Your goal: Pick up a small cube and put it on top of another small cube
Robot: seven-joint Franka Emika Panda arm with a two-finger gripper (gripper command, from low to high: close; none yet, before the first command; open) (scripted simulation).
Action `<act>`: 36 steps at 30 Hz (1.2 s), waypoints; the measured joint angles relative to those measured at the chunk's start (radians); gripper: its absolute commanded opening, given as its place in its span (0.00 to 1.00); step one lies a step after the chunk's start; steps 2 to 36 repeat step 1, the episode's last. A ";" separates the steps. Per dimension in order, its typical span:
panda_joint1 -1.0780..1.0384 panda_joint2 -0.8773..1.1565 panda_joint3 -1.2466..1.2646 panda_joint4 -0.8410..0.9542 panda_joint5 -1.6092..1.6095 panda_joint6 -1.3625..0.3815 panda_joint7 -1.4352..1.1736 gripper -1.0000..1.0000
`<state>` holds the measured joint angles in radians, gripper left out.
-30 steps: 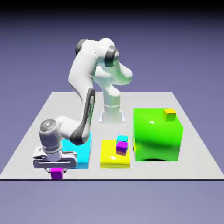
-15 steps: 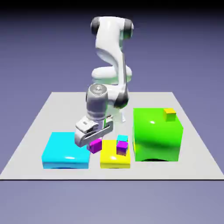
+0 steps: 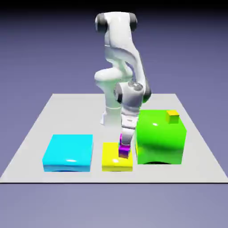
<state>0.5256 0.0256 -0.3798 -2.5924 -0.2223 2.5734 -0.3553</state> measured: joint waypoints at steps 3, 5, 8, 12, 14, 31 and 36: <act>0.003 -0.035 0.001 0.009 -0.007 -0.043 0.005 1.00; 0.003 -0.035 0.001 0.009 -0.007 -0.043 0.005 1.00; 0.003 -0.035 0.001 0.009 -0.007 -0.043 0.005 1.00; 0.003 -0.035 0.001 0.009 -0.007 -0.043 0.005 1.00; 0.003 -0.035 0.001 0.009 -0.007 -0.043 0.005 1.00; 0.003 -0.035 0.001 0.009 -0.007 -0.043 0.005 1.00; 0.003 -0.035 0.001 0.009 -0.007 -0.043 0.005 1.00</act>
